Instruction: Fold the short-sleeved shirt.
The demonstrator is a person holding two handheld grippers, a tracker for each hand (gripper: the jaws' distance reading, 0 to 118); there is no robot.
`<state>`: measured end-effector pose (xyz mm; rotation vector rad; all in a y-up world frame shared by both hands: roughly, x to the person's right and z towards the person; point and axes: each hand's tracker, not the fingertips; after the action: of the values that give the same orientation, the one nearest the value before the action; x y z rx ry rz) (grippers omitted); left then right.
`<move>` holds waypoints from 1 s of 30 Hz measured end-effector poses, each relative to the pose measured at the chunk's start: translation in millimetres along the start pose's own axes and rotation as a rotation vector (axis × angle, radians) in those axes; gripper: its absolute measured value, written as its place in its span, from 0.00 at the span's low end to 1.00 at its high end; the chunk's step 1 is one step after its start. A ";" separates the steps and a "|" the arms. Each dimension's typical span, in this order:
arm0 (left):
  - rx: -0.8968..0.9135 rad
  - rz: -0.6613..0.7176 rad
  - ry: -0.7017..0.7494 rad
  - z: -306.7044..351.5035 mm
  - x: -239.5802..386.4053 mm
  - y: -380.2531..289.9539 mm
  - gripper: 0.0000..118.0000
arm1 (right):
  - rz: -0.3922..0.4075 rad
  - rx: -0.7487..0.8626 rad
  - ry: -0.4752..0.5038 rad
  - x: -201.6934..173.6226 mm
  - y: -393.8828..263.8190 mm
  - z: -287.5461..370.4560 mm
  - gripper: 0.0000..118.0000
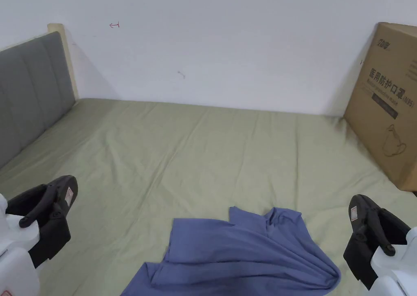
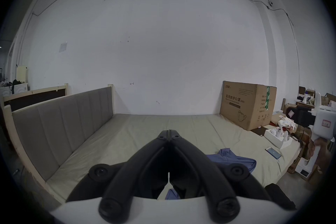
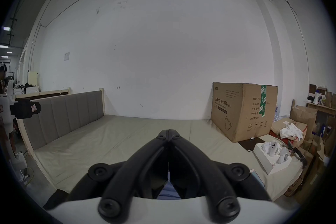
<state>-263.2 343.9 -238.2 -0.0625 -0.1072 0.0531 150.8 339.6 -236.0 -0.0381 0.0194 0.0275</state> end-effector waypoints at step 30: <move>-1.125 0.153 -0.046 -421.5 56.1 -242.8 0.93 | -0.067 -0.226 0.018 22.1 -60.1 -104.0 0.00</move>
<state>-149.7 80.0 -634.7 -1.1948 -0.1673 0.1418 172.6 276.2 -338.1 -0.2649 0.0331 -0.0382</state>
